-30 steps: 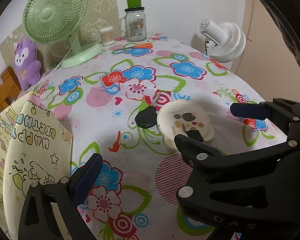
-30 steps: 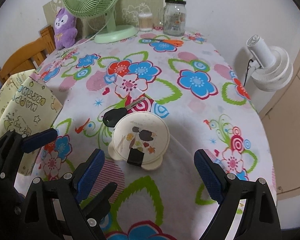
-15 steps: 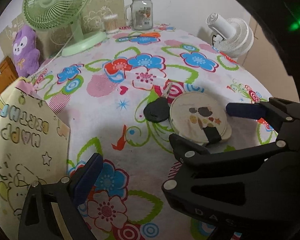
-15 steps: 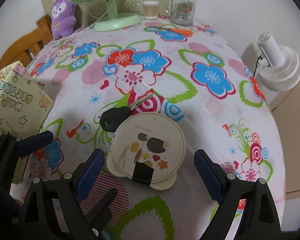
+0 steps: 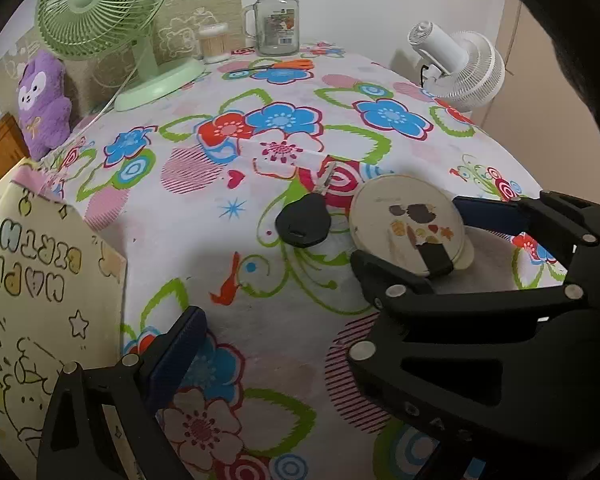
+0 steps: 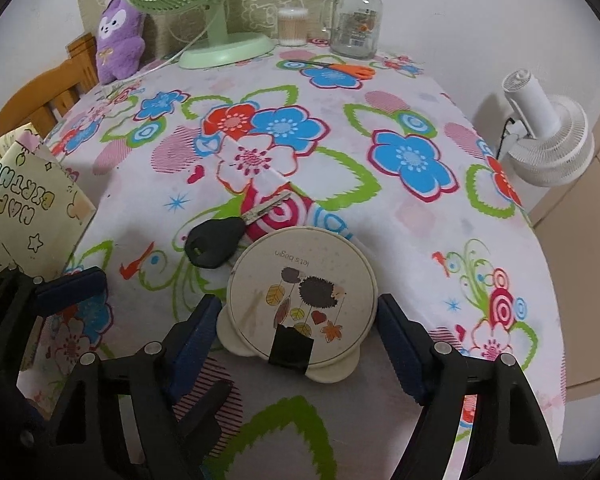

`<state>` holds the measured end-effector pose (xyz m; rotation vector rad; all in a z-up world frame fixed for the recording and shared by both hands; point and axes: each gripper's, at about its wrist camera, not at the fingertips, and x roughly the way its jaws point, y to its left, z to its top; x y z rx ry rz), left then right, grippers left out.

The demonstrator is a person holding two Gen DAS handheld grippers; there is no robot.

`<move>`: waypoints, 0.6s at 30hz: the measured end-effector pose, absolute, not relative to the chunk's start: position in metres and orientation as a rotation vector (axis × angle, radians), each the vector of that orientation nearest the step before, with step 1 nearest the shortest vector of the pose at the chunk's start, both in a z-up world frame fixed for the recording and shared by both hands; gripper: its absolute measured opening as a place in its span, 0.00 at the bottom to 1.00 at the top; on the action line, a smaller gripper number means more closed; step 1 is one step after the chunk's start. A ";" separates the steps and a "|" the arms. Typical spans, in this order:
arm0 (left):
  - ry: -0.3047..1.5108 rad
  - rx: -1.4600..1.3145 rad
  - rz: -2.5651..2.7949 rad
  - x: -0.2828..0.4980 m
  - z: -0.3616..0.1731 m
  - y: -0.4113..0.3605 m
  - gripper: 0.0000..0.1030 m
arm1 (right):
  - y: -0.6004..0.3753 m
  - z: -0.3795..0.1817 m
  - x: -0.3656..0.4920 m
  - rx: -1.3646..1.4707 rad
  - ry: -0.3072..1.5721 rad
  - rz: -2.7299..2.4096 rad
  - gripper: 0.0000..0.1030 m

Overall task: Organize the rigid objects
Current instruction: 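Grasp the cream compact with the right tool, then grasp the black key fob with the left tool while the right tool holds the compact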

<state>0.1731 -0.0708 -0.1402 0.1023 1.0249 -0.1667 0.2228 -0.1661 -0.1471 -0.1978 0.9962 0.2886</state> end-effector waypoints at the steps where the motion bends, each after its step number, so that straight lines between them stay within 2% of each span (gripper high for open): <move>1: 1.026 0.104 -0.169 0.174 -0.140 -0.072 0.97 | -0.169 -0.146 0.222 -0.199 0.992 0.280 0.77; 18: 1.009 0.159 -0.187 0.201 -0.133 -0.087 0.97 | -0.208 -0.132 0.233 -0.140 0.971 0.187 0.77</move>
